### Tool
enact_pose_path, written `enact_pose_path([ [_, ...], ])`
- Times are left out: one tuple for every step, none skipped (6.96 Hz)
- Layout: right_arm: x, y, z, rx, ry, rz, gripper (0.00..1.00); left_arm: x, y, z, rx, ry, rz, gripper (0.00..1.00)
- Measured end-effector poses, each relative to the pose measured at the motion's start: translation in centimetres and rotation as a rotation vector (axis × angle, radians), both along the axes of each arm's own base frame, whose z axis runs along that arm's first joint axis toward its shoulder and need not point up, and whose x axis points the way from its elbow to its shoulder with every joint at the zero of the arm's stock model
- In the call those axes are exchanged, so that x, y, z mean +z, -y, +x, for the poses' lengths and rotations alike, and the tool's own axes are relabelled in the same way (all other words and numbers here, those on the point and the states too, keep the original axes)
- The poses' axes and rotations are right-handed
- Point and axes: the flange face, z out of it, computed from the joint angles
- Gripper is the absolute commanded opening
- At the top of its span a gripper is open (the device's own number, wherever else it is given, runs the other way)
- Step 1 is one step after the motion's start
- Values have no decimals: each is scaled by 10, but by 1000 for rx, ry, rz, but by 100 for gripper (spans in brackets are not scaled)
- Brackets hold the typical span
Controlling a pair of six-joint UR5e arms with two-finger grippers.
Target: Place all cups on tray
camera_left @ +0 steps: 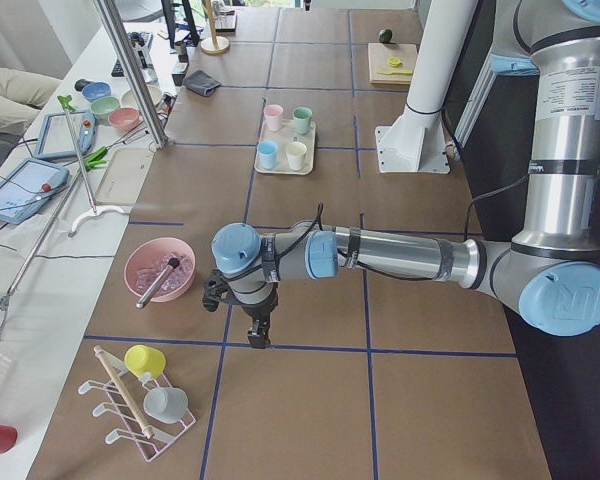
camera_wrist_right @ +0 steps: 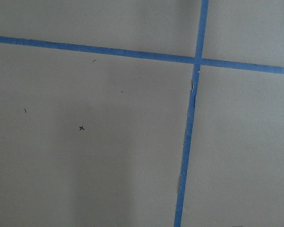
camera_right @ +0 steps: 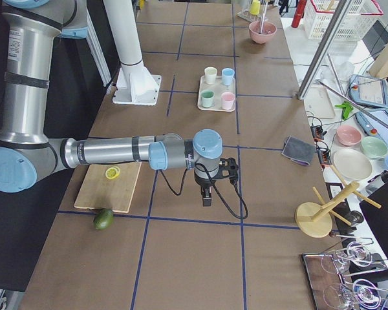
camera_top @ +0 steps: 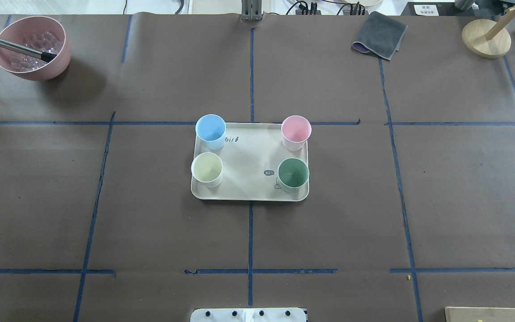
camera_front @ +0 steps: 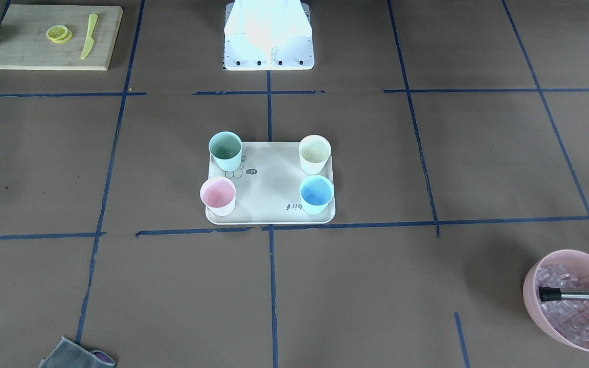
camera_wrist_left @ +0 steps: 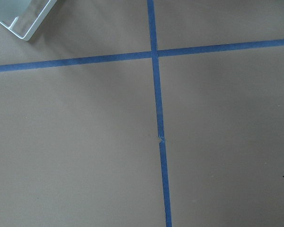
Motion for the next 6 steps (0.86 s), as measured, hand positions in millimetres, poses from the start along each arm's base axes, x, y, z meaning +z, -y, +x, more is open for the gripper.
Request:
enact_pose_path([
  [0,0,0,0,0,0,100,0,-1,0,0,2,-1,100],
  [0,0,0,0,0,0,100,-1,-1,0,2,4,0,100],
  [0,1,0,0,0,1,100,-1,0,2,5,5,3,100],
  [0,1,0,0,0,1,100,-2,1,3,9,4,6,100],
  [-1,1,0,0,0,3,100,-4,3,6,13,3,12,100],
  [-2,2,0,0,1,8,100,-9,5,8,19,3,23,100],
])
